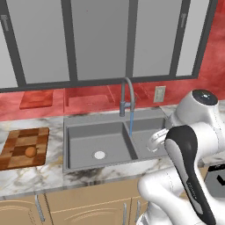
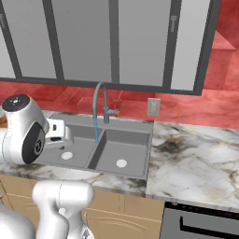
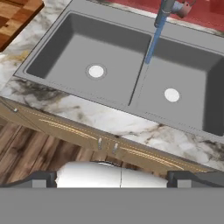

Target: Pick the tangerine from the sink and place it on the cutting board to airdry. Then turn off the sink faucet.

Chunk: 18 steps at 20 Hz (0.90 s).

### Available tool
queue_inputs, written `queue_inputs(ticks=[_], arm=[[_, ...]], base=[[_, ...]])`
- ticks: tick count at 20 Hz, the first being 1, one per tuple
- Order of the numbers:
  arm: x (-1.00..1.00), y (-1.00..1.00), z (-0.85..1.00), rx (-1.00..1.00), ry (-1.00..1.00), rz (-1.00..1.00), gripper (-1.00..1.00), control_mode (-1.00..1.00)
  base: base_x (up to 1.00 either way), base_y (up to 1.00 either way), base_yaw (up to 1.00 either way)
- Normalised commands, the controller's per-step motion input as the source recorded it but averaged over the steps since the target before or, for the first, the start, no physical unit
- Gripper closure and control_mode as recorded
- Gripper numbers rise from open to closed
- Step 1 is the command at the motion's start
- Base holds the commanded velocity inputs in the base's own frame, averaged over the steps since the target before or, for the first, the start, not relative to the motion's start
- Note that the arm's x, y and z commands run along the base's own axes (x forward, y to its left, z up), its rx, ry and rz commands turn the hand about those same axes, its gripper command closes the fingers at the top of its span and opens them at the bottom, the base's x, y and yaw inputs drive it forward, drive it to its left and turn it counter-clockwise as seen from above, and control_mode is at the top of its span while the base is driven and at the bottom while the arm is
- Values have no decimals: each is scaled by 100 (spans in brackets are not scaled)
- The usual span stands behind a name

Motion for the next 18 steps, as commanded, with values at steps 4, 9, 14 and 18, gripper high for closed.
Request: queue_inputs(ticks=[4, 9, 14, 18], arm=[[0, -1, -1, 0, 0, 0, -100, -100], [0, -31, 5, 3, 0, 0, -100, -100], [8, -38, 15, 7, 0, 0, -100, -100], [25, -35, 14, 9, -3, 1, -100, -100]], base=[[0, 0, 0], [0, 0, 0], [0, 0, 0], [0, 0, 0]])
